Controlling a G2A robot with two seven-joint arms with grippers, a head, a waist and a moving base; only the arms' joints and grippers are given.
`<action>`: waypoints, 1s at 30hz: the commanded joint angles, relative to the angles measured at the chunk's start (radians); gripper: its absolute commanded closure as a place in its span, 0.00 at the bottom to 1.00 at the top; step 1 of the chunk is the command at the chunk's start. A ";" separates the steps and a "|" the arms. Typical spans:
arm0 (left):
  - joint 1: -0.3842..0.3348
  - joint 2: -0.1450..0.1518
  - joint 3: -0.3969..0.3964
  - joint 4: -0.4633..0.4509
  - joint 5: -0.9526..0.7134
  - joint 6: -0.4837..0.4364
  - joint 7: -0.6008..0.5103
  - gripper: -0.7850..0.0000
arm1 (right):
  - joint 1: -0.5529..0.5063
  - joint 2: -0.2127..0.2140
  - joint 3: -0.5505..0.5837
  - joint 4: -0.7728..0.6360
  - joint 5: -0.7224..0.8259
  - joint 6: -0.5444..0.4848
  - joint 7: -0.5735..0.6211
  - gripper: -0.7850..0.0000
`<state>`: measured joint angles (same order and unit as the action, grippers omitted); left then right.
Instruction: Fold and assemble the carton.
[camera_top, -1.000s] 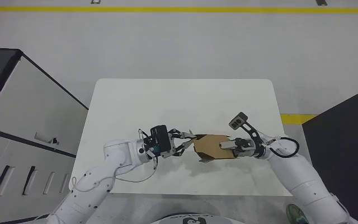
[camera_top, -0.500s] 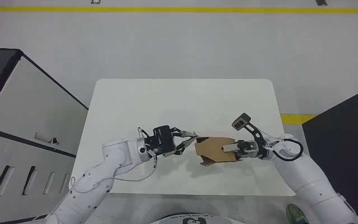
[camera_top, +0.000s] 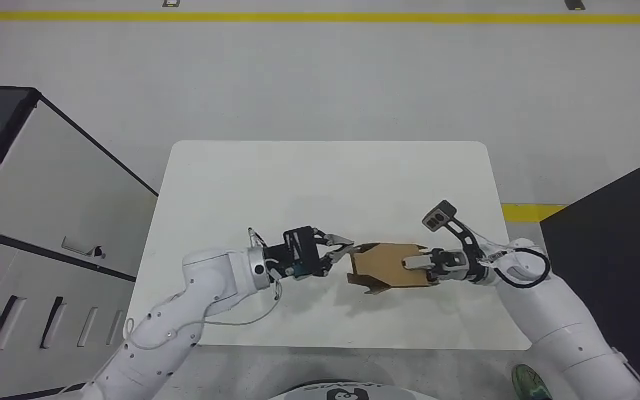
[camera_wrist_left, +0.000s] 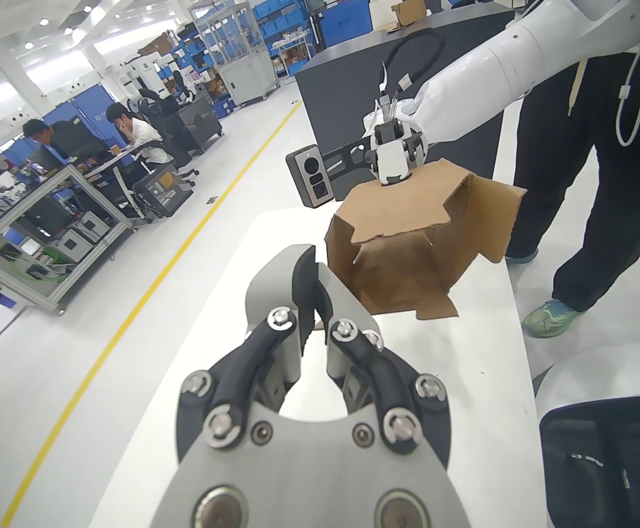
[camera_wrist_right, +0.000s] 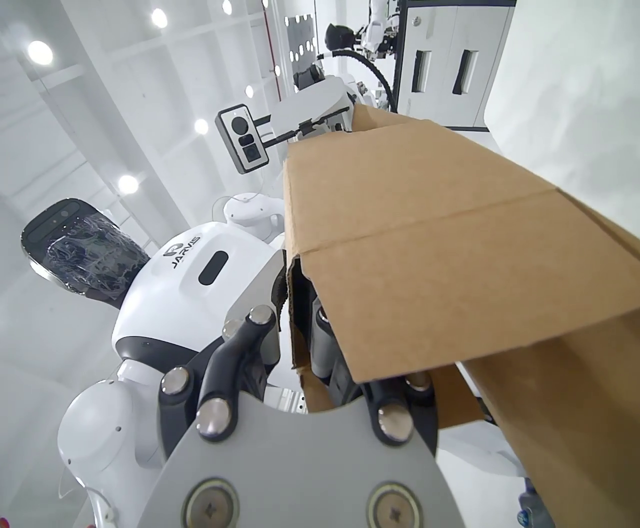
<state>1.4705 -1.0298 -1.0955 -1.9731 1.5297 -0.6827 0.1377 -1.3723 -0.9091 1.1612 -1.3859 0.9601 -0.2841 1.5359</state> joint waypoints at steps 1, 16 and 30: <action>0.005 0.001 -0.001 -0.003 -0.002 -0.009 0.005 1.00 | -0.003 -0.001 0.006 0.002 0.004 0.000 0.000 1.00; 0.000 0.000 0.032 0.004 0.011 -0.022 0.023 1.00 | -0.032 -0.009 0.019 -0.036 -0.022 0.000 0.000 1.00; 0.015 0.004 0.016 -0.022 0.035 0.028 -0.004 1.00 | -0.051 0.001 0.022 -0.070 -0.042 0.000 0.000 1.00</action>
<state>1.4851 -1.0266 -1.0786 -1.9923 1.5630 -0.6544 0.1353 -1.4224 -0.9086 1.1809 -1.4555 0.9183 -0.2842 1.5359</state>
